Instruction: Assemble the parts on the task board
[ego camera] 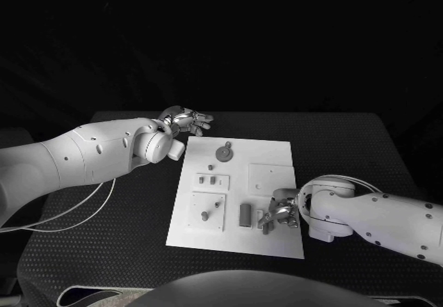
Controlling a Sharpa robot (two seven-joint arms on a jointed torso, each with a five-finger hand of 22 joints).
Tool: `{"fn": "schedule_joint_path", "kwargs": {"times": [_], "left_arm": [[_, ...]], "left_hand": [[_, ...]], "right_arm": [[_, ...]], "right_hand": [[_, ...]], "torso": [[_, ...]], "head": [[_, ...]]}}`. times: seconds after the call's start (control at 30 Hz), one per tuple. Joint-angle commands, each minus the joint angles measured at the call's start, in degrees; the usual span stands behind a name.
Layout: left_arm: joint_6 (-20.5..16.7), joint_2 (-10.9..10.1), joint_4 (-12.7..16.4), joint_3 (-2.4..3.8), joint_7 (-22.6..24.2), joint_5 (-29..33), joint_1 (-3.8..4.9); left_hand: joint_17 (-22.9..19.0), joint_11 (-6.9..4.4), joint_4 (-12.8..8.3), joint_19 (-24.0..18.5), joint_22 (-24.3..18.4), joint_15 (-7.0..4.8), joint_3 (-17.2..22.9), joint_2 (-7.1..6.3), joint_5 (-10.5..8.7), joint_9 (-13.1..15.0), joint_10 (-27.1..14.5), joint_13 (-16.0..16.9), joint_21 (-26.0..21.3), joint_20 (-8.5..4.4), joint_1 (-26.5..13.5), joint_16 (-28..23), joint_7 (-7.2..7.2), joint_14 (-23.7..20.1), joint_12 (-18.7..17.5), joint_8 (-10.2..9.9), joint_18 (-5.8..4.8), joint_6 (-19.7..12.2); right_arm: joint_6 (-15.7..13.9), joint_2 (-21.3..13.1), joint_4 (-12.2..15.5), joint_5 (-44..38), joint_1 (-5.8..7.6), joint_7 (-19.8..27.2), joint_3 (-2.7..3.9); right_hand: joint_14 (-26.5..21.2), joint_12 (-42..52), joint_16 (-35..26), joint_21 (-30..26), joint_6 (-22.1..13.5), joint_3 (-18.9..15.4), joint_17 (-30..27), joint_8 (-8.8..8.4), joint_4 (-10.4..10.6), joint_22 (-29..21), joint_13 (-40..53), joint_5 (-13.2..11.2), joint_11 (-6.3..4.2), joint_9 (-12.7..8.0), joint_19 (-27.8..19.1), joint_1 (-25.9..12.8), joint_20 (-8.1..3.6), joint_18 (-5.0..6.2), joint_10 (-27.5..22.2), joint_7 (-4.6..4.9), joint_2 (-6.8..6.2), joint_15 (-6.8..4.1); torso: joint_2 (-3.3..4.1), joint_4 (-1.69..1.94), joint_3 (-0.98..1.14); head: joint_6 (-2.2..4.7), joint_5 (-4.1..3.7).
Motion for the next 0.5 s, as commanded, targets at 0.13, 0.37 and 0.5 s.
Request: {"fn": "schedule_joint_path", "kwargs": {"times": [0.13,0.37,0.5], "left_arm": [[0.88,0.0,0.17,0.03,0.12,-0.52,0.04],[0.86,-0.03,0.18,0.03,0.09,-0.58,0.05],[0.83,-0.06,0.16,0.03,0.08,-0.59,0.05]], "left_hand": [[0.06,0.07,0.46,-0.46,0.09,0.11,0.05,0.28,-0.01,-0.06,-0.09,0.06,-0.28,-2.06,-0.31,-0.29,-0.03,0.09,0.12,0.24,-0.17,-0.37],[0.08,0.07,0.46,-0.47,0.1,0.11,0.04,0.28,-0.01,-0.07,-0.09,0.06,-0.29,-2.07,-0.3,-0.3,-0.03,0.08,0.12,0.26,-0.17,-0.37],[0.08,0.07,0.46,-0.47,0.11,0.11,0.05,0.28,-0.01,-0.07,-0.09,0.06,-0.3,-2.07,-0.29,-0.3,-0.04,0.08,0.12,0.27,-0.17,-0.36]], "right_arm": [[1.83,0.26,-0.53,-0.83,-0.81,0.09,-0.5],[2.41,0.01,-0.68,-1.47,-0.83,0.05,-0.56],[2.82,-0.02,-0.66,-1.68,-0.84,0.02,-0.58]], "right_hand": [[0.05,0.14,0.22,0.31,0.66,0.57,-0.12,-0.25,-2.06,0.1,0.13,-0.1,-0.09,-0.03,-0.41,0.78,0.23,0.86,0.54,0.05,1.56,-0.3],[0.11,0.06,0.25,0.39,1.1,2.34,-0.26,-0.24,-5.67,0.07,0.25,-0.1,-0.14,-0.12,-0.38,3.15,0.35,0.86,0.95,-0.01,2.71,-0.16],[0.15,-0.02,0.25,0.45,1.22,2.77,-0.33,-0.27,-6.96,0.05,0.28,-0.1,-0.11,-0.17,-0.32,3.82,0.49,0.86,1.14,0.01,2.87,-0.05]], "torso": [[0.01,-0.06,0.04],[-0.02,-0.07,0.02],[-0.02,-0.09,0.04]], "head": [[-0.09,0.06],[-0.2,0.03],[-0.21,0.02]]}}
